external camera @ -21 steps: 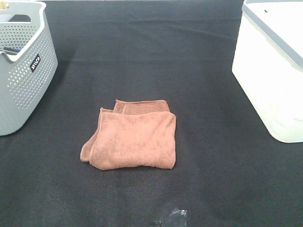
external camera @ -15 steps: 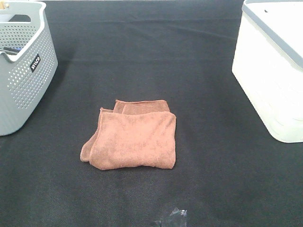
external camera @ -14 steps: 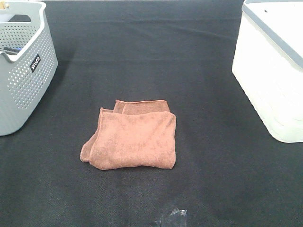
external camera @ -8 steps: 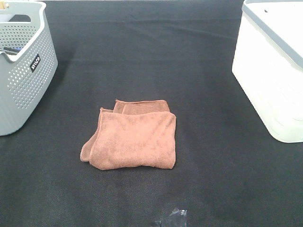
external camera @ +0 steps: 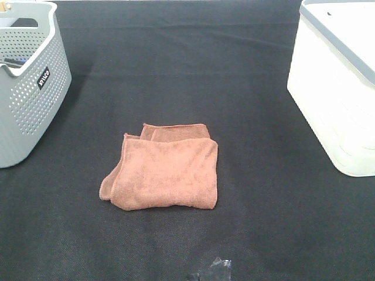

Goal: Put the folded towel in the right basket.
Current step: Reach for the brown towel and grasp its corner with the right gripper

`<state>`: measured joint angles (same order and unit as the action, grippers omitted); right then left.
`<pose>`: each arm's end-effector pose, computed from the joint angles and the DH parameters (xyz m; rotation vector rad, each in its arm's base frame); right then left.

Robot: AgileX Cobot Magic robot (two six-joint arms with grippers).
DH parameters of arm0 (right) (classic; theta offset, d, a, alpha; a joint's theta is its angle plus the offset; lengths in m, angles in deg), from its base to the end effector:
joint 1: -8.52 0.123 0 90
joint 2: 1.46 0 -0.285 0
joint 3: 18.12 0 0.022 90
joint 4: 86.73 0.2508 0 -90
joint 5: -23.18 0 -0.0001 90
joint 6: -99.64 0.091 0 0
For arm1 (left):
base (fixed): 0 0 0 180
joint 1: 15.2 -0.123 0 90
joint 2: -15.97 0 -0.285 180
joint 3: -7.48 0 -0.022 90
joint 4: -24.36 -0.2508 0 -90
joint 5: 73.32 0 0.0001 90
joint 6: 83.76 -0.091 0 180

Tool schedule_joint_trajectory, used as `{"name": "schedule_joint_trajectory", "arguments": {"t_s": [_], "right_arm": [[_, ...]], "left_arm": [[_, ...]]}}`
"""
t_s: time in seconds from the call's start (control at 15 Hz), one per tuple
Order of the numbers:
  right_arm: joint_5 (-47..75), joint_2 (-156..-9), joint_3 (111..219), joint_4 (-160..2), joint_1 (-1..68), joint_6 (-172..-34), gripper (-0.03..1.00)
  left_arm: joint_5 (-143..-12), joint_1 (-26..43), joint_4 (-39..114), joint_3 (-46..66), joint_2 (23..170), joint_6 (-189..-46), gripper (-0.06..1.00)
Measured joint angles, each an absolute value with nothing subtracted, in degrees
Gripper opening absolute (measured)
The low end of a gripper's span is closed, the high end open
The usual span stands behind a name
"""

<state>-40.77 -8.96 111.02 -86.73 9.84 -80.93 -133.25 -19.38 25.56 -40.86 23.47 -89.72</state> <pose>-0.0037 -0.0001 0.2618 -0.0352 2.1344 0.0077 -0.0054 -0.0020 0.2796 0.0323 2.0212 0.0872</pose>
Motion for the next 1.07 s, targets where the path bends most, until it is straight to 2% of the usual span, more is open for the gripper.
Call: {"name": "schedule_joint_trajectory", "arguments": {"t_s": [1.07], "right_arm": [[-40.8,-9.0,111.0,-86.7,9.8,-80.9,0.97]], "left_arm": [[-133.3,-19.4,25.6,-40.9,23.5,-89.7,0.97]]}}
